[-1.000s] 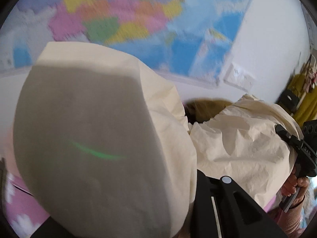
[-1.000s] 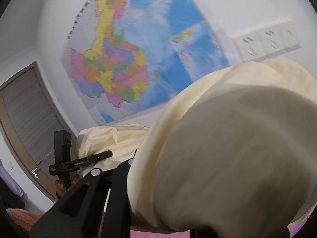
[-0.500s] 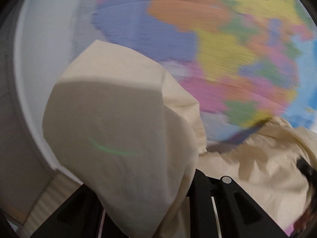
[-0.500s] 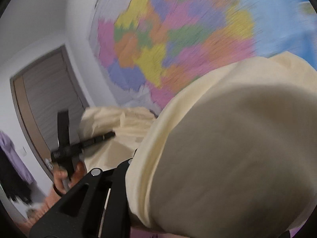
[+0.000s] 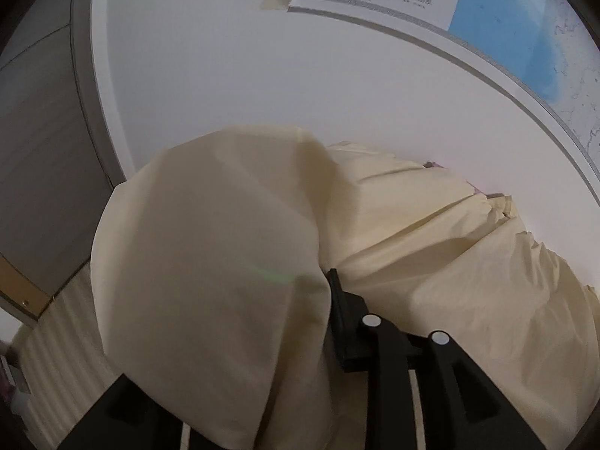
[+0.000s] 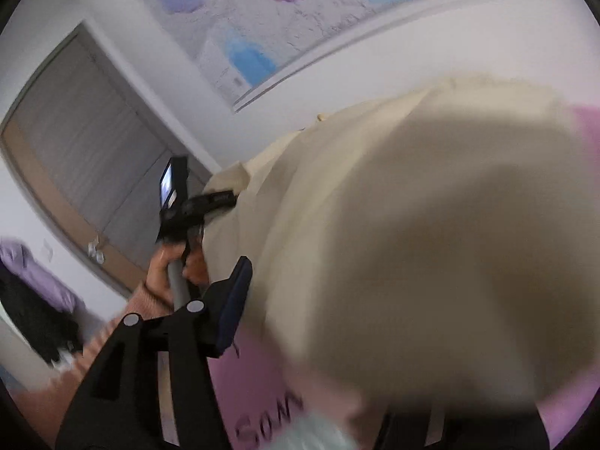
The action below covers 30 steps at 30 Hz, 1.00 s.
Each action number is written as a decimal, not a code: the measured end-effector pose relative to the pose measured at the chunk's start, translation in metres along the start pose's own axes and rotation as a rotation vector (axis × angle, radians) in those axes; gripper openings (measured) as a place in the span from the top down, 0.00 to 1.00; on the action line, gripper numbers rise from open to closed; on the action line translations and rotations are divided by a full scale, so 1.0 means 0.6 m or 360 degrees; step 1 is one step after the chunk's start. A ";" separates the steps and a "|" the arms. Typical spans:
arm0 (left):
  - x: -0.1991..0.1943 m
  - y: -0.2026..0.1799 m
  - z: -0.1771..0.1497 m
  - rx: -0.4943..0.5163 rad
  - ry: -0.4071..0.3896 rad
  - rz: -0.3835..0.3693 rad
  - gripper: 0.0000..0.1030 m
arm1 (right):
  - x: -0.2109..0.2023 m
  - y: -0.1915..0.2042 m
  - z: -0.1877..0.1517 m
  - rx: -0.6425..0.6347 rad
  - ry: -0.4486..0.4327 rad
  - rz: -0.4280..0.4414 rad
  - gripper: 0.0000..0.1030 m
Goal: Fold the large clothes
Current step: 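Lower the folded shirt onto the tan garment with both grippers and release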
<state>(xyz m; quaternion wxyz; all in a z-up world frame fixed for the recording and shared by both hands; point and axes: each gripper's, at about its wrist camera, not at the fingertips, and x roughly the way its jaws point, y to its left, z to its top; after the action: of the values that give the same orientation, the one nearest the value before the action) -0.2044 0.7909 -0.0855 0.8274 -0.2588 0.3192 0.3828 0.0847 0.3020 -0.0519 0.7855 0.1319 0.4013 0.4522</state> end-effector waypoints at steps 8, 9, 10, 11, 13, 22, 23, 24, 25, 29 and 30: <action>-0.081 -0.014 -0.029 0.0165 -0.0021 -0.0033 0.47 | -0.141 0.032 -0.016 -0.0293 0.0086 -0.0039 0.46; -0.106 -0.006 -0.037 0.0179 -0.0045 -0.0068 0.47 | -0.154 0.038 -0.014 -0.0324 0.0071 -0.0016 0.49; -0.123 -0.011 -0.043 0.0184 -0.0057 -0.0082 0.47 | -0.173 0.048 -0.008 -0.0378 0.0028 0.0006 0.50; -0.139 -0.021 -0.048 0.0180 -0.0073 -0.0104 0.46 | -0.172 0.057 0.000 -0.0408 -0.0004 0.0000 0.51; -0.169 -0.036 -0.060 0.0182 -0.0128 -0.0144 0.44 | -0.181 0.065 0.026 -0.0450 -0.0124 -0.0076 0.50; -0.249 -0.169 -0.112 0.0417 -0.0266 -0.0378 0.27 | -0.018 -0.019 0.065 -0.0255 0.0164 -0.0462 0.57; -0.247 -0.182 -0.122 0.0447 -0.0244 -0.0398 0.27 | -0.011 -0.024 0.050 -0.0254 0.0185 -0.0472 0.58; -0.238 -0.197 -0.132 0.0473 -0.0215 -0.0420 0.27 | -0.003 -0.030 0.029 -0.0261 0.0220 -0.0466 0.58; -0.234 -0.208 -0.139 0.0490 -0.0198 -0.0431 0.27 | -0.001 -0.032 0.014 -0.0271 0.0234 -0.0461 0.58; -0.197 -0.243 -0.163 0.0493 -0.0117 -0.0442 0.28 | -0.005 -0.035 0.000 -0.0267 0.0242 -0.0447 0.58; -0.201 -0.241 -0.167 0.0489 -0.0136 -0.0428 0.28 | -0.006 -0.032 0.003 -0.0274 0.0253 -0.0450 0.58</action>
<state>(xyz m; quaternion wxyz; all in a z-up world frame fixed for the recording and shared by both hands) -0.1823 0.5843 -0.0376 0.9136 -0.1534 0.3010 0.2263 0.0964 0.2886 -0.0597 0.8155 -0.0297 0.4364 0.3790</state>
